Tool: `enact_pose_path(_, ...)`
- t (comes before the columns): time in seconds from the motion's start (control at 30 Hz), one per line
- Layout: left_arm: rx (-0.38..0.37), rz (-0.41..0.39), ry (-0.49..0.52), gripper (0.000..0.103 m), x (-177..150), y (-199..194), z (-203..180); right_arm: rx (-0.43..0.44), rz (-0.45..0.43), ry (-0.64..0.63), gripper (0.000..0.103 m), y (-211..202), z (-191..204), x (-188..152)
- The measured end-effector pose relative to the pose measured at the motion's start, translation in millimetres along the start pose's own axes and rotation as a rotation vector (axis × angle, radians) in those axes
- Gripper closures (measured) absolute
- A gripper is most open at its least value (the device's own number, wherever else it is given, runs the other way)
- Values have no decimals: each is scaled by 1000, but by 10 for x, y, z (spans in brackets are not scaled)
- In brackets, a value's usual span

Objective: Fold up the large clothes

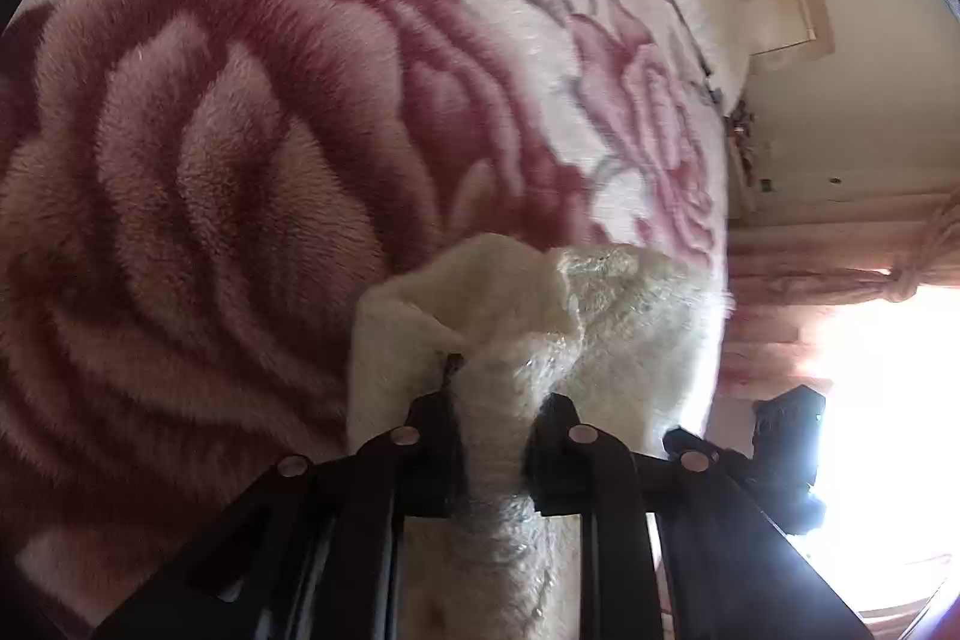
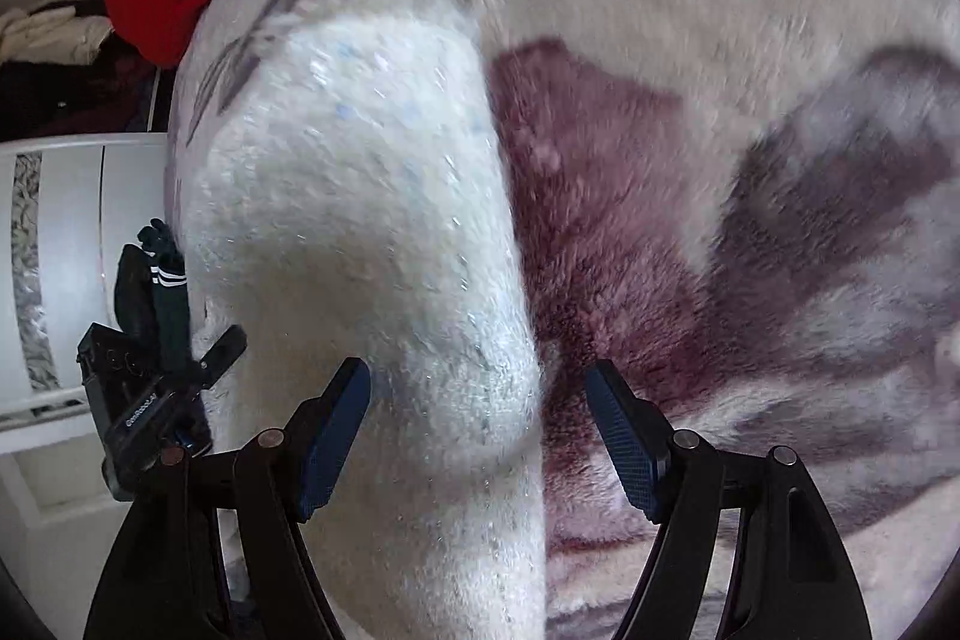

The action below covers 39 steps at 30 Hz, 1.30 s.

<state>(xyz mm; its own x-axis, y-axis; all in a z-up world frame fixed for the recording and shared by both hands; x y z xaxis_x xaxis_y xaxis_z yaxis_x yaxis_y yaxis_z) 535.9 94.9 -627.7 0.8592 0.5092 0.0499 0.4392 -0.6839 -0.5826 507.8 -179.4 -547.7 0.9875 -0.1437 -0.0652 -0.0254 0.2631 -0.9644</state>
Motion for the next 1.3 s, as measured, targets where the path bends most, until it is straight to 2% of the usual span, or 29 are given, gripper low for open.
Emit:
enact_pose_path(0.07, 42, -14, 64, 77, -14, -174, -186, -30, -70, -35, 27, -236, 70, 30)
enact_pose_path(0.1, 82, -34, 110, 72, -21, -298, -308, -9, -114, -51, 27, -397, 146, 30)
enact_pose_path(0.17, 136, -79, 186, 72, -38, -527, -515, 40, -151, -77, 28, -565, 292, 8)
enact_pose_path(0.2, 145, -101, 217, 72, -49, -614, -619, 91, -129, -101, 40, -582, 444, -41)
enact_pose_path(0.23, 146, -115, 231, 72, -53, -671, -688, 137, -84, -122, 58, -536, 595, -89)
enact_pose_path(0.27, 150, -136, 247, 72, -70, -728, -786, 187, -32, -137, 63, -455, 753, -187)
enact_pose_path(0.37, 117, -117, 261, 72, -86, -630, -865, 251, 134, -174, 68, 53, 1211, -513)
enact_pose_path(0.43, 139, -100, 252, 72, -70, -474, -805, 259, 200, -178, 69, 519, 1496, -610)
enact_pose_path(0.5, 165, -68, 229, 72, -55, -279, -680, 248, 230, -168, 69, 887, 1624, -583)
enact_pose_path(0.6, 223, -54, 254, 72, -62, -125, -574, 367, 280, -74, 69, 781, 1642, -447)
enact_pose_path(0.63, 233, -52, 266, 72, -76, -109, -556, 398, 259, -66, 68, 624, 1597, -373)
enact_pose_path(0.67, 245, -46, 275, 72, -87, -77, -526, 390, 212, -75, 65, 432, 1489, -313)
enact_pose_path(0.7, 272, -43, 286, 72, -95, -37, -490, 365, 168, -80, 47, 293, 1379, -268)
enact_pose_path(0.73, 280, -42, 297, 72, -101, -28, -479, 308, 88, -81, 30, 100, 1180, -177)
enact_pose_path(0.77, 285, -41, 310, 72, -109, -10, -475, 255, 31, -78, 28, -8, 1034, -99)
enact_pose_path(0.83, 302, -36, 333, 72, -128, -18, -492, 116, -81, -65, 28, -198, 637, 96)
enact_pose_path(0.9, 302, -49, 363, 72, -167, -120, -573, 84, -86, -15, 28, -169, 371, 211)
enact_pose_path(0.97, 280, -98, 362, 72, -191, -313, -613, 90, -59, 50, 28, 3, 257, 313)
enact_pose_path(1.0, 280, -112, 341, 65, -187, -378, -581, 83, -42, 57, 28, 104, 238, 329)
enact_pose_path(1.03, 267, -119, 316, 44, -184, -421, -539, 69, -29, 49, 28, 200, 237, 349)
enact_pose_path(1.07, 220, -126, 266, 33, -173, -441, -457, 58, -22, 39, 28, 271, 299, 380)
enact_pose_path(1.1, 198, -125, 232, 27, -165, -417, -399, 55, -10, 21, 28, 355, 353, 352)
enact_pose_path(1.17, 141, -50, 197, 27, -175, -190, -326, 59, 15, 9, 28, 500, 420, 297)
enact_pose_path(1.2, 157, -27, 203, 27, -177, -83, -309, 64, 31, 1, 28, 591, 470, 315)
enact_pose_path(1.23, 169, -17, 223, 33, -172, 11, -311, 67, 39, 0, 28, 680, 514, 295)
enact_pose_path(1.27, 180, -33, 253, 49, -155, 82, -334, 73, 42, 11, 28, 733, 535, 286)
enact_pose_path(1.3, 190, -39, 277, 96, -140, 152, -361, 85, 32, 30, 28, 762, 568, 282)
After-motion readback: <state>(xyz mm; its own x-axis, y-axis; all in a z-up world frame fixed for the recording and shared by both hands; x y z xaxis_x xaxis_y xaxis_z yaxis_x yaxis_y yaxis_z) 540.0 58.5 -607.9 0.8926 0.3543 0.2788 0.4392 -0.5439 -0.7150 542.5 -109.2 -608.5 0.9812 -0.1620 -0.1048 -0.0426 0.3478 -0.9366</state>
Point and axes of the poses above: each gripper's, at about its wrist camera, not at the fingertips, and y roughly the way its jaws point, z to its left, x to its top, the point moved 9 cm from there along y, roughly the way its jaws point, and after that the axes turned 8 degrees about -x, right-handed, at the moved point
